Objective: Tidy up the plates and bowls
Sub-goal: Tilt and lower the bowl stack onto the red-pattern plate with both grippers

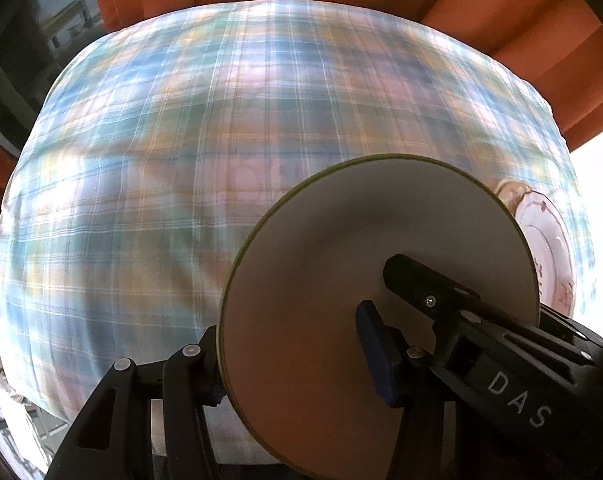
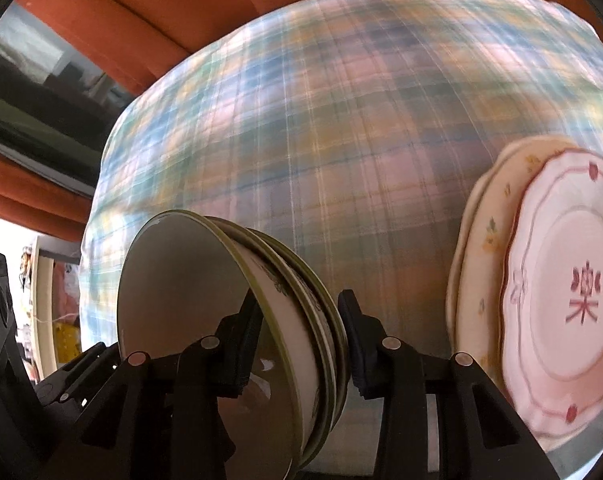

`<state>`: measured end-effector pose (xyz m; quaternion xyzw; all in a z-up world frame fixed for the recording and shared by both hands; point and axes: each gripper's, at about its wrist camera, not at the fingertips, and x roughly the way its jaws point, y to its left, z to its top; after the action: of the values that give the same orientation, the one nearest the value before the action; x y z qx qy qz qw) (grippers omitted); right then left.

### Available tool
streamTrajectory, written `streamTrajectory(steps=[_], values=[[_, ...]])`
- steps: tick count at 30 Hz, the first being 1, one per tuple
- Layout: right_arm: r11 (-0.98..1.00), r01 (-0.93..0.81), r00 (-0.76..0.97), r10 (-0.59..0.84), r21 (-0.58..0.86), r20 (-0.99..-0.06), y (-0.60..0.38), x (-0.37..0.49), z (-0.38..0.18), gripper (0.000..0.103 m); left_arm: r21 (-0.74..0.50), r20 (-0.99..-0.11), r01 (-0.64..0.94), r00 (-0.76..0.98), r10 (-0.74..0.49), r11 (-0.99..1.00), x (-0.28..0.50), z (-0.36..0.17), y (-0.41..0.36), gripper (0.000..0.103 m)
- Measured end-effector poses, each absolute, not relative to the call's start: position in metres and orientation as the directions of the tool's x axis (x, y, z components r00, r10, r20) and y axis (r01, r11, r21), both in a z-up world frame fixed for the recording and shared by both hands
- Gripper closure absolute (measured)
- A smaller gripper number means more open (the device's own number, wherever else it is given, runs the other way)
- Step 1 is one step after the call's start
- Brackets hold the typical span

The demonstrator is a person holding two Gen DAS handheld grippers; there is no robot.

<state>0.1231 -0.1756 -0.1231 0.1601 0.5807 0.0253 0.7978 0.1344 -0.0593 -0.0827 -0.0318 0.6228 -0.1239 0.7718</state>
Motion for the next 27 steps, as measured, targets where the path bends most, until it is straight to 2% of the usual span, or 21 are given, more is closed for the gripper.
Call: streamTrajectory(steps=[13, 27], values=[[0.928, 0.267, 0.399, 0.138, 0.259, -0.906, -0.144, 0.099, -0.087, 0.061, -0.252, -0.922, 0.264, 0.226, -0.314, 0.931, 0.129, -0.045, -0.033, 0.049], [0.945, 0.218, 0.461, 0.121, 0.244, -0.879, -0.149, 0.087, -0.068, 0.061, -0.249, -0.903, 0.23, 0.296, -0.312, 0.941, 0.115, -0.034, -0.05, 0.049]])
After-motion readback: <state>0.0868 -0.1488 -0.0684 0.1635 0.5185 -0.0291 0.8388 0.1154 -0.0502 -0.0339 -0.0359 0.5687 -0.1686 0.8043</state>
